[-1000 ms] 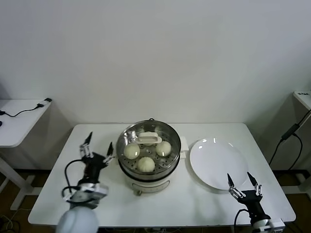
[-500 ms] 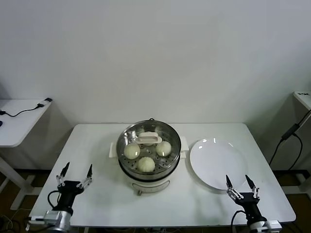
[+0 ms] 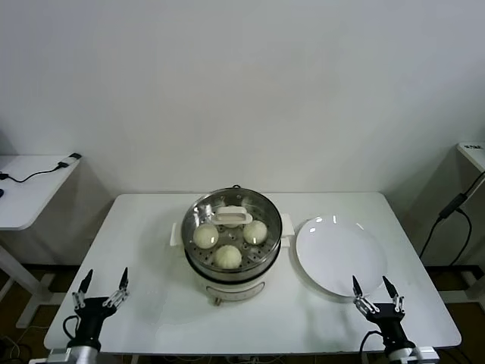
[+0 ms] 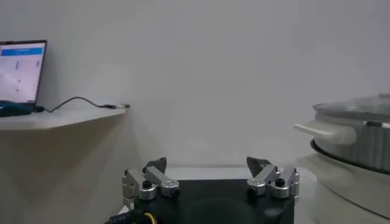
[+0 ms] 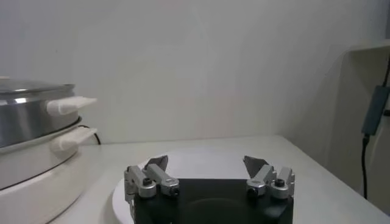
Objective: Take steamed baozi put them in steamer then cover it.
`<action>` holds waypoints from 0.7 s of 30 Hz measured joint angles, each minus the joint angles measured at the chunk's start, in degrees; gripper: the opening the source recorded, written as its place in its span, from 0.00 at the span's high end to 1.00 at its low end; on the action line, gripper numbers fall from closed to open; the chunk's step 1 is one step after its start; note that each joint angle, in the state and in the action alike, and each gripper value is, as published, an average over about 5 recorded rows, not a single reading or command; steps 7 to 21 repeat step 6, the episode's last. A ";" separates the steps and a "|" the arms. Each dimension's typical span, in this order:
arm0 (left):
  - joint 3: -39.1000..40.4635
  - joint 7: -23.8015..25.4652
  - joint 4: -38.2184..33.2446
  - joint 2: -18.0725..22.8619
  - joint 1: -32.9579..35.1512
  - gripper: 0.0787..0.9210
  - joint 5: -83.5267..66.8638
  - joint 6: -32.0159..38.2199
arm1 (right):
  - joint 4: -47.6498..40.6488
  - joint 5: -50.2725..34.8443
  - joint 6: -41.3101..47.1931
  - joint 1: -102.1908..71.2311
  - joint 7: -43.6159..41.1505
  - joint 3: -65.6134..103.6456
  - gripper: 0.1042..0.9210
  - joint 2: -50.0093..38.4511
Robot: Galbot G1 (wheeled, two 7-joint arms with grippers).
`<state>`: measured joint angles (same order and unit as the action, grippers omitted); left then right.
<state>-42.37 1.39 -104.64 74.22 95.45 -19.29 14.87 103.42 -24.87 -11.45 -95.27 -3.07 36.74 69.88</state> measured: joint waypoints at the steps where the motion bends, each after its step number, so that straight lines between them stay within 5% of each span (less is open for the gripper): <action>1: -0.09 0.04 0.14 0.00 0.08 0.12 -0.32 0.20 | -0.01 -0.01 0.00 0.00 -0.04 0.01 0.12 0.00; 21: -0.38 0.19 0.57 0.00 0.33 0.12 -1.38 0.87 | -0.02 -0.05 -0.01 -0.04 -0.16 0.03 0.12 -0.02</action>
